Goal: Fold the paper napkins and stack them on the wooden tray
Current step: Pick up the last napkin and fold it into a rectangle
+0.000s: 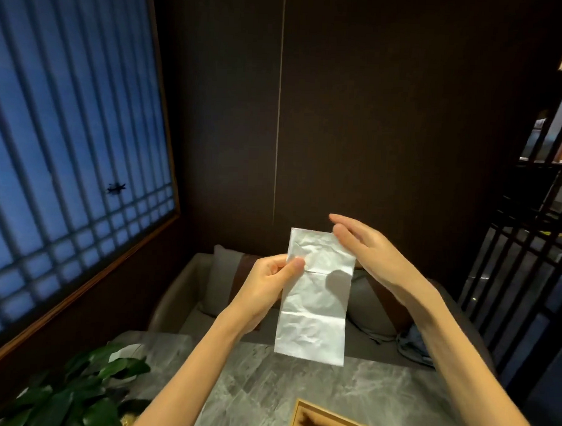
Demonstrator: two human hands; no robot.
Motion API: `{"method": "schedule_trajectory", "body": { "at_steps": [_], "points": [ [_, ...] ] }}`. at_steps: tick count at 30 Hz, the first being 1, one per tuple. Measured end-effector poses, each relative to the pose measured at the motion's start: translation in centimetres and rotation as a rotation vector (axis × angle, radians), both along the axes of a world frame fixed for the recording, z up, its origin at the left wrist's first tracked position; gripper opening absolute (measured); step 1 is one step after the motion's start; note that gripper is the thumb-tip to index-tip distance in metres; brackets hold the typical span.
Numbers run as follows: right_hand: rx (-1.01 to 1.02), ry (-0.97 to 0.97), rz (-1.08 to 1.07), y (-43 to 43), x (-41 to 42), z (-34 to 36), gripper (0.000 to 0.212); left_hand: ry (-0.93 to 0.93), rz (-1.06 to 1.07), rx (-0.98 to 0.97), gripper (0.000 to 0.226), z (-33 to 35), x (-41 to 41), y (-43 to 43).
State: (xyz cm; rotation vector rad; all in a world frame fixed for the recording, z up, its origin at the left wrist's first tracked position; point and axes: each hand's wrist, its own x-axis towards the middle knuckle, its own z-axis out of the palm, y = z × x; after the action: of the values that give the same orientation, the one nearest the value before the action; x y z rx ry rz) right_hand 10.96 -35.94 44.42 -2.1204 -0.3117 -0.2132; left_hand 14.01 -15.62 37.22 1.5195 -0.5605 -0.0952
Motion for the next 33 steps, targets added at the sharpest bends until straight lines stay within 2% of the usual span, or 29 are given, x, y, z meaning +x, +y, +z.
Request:
{"method": "schedule_trajectory", "body": {
  "at_steps": [3,6,8,11,13,17,21,29,31,33],
  "points": [
    [0.289,0.166,0.034,0.1,-0.7,-3.2,0.059,0.040,0.091,-0.016,0.025,0.3,0.1,-0.1],
    [0.421,0.122,-0.036,0.5,-0.7,-4.8,0.060,0.056,0.163,-0.016,0.022,0.6,0.2,-0.3],
    [0.441,0.049,-0.087,0.6,-0.5,-4.9,0.059,0.033,0.198,-0.013,0.042,0.5,0.3,-0.3],
    [0.457,-0.028,-0.108,0.1,-0.3,-5.2,0.070,-0.038,0.212,-0.031,0.068,0.0,0.5,-0.2],
    [0.429,-0.074,-0.068,-0.2,-0.4,-5.3,0.071,-0.124,0.246,-0.024,0.063,0.0,0.6,-0.1],
    [0.190,-0.213,-0.123,-0.4,-0.5,-5.1,0.045,-0.383,0.368,0.152,0.021,0.6,0.7,0.0],
    [0.115,-0.292,-0.187,-0.5,-0.3,-5.0,0.027,-0.420,0.412,0.175,0.015,0.9,0.9,0.1],
    [0.029,-0.361,-0.282,-0.5,-0.1,-5.1,0.006,-0.460,0.500,0.252,0.011,0.8,1.1,0.0],
    [0.040,-0.335,-0.247,-0.5,0.0,-4.9,0.004,-0.374,0.399,0.198,0.009,0.8,1.3,0.3],
    [0.110,-0.311,-0.206,-0.5,0.1,-4.7,0.006,-0.193,0.192,0.086,0.021,0.8,1.2,0.6]
  ]
}}
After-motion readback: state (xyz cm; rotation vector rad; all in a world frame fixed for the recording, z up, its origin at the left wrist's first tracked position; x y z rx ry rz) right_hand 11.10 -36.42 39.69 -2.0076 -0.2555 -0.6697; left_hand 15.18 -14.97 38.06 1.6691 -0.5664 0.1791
